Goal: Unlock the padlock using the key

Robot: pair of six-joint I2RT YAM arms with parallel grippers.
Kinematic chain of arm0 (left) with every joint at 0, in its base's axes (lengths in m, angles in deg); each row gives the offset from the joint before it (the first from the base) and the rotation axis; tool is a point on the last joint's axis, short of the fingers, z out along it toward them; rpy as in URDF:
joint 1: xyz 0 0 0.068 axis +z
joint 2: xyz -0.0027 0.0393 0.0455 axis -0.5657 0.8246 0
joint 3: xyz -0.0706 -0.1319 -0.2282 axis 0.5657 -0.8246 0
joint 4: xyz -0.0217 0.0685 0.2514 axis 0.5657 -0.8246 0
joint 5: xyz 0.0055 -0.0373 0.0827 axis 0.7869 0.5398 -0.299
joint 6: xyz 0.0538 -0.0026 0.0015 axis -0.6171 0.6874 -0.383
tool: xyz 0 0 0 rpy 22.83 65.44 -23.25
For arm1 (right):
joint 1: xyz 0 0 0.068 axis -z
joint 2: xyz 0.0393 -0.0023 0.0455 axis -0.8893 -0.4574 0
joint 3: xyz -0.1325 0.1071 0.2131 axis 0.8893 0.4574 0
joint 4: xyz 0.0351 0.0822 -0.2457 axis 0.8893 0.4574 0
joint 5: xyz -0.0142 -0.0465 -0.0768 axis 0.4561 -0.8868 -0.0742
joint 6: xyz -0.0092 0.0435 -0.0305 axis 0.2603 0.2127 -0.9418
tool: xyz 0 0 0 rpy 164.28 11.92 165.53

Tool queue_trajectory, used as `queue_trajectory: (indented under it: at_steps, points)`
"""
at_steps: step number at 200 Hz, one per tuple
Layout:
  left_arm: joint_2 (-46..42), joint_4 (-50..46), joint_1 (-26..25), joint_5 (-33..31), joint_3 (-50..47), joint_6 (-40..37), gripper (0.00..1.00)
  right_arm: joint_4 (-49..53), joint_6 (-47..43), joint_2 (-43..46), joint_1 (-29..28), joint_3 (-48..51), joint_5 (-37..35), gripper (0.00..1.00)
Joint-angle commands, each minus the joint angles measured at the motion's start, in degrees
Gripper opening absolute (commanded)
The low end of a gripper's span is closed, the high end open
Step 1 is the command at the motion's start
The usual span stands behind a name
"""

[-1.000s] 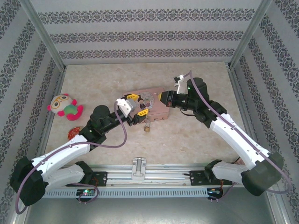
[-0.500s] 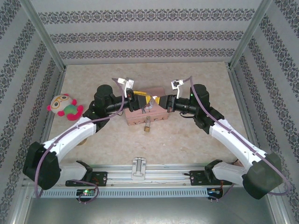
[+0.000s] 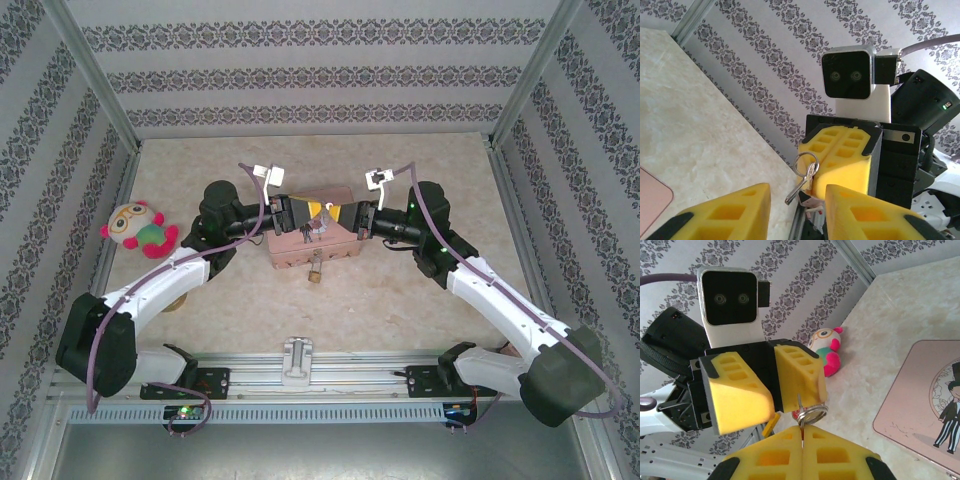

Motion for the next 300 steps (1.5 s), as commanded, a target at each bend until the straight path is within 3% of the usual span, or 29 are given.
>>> queue_trajectory:
  at_steps: [1,28,49,95,172,192,195,206,225,265,300]
  points:
    - [-1.32,2.42,0.43,1.12,-0.22,-0.29,0.29,-3.50,0.95,0.12,-0.88,0.42,1.34,0.00]
    - [-1.08,3.65,0.41,1.12,-0.30,0.29,0.21,-3.95,1.21,-0.27,-1.17,0.32,1.31,0.00]
    - [-0.89,5.49,0.41,1.29,-0.58,1.10,0.29,-4.62,1.47,-0.62,-1.26,0.57,0.99,0.00]
    - [-0.50,7.37,0.41,1.77,-0.72,2.04,0.28,-5.94,2.25,-1.34,-1.39,0.85,1.14,0.00]
    - [0.16,16.43,1.15,2.17,-2.23,6.37,0.00,-8.44,3.94,-2.76,-1.41,1.59,1.67,0.00]
    - [-0.30,17.24,1.93,2.56,-2.43,6.94,0.00,-8.37,4.27,-2.63,-1.04,2.07,1.10,0.00]
    - [-0.42,16.89,2.04,2.59,-2.46,6.83,0.00,-8.30,4.44,-2.54,-0.90,2.16,0.88,0.04]
    - [-1.08,14.71,2.36,3.09,-2.17,5.74,0.00,-7.98,4.85,-2.08,-0.22,2.63,0.00,0.21]
    - [-3.06,4.90,2.74,4.13,-0.48,0.32,0.00,-6.05,4.81,-0.64,0.91,3.52,-2.36,0.36]
    - [-6.74,-27.34,2.72,5.32,7.03,-19.08,0.00,-4.23,0.16,3.90,0.37,6.61,-7.14,0.51]
    - [-6.55,-35.16,2.76,10.59,9.56,-25.01,0.00,-5.60,-5.43,7.27,-1.62,8.54,-6.71,0.58]
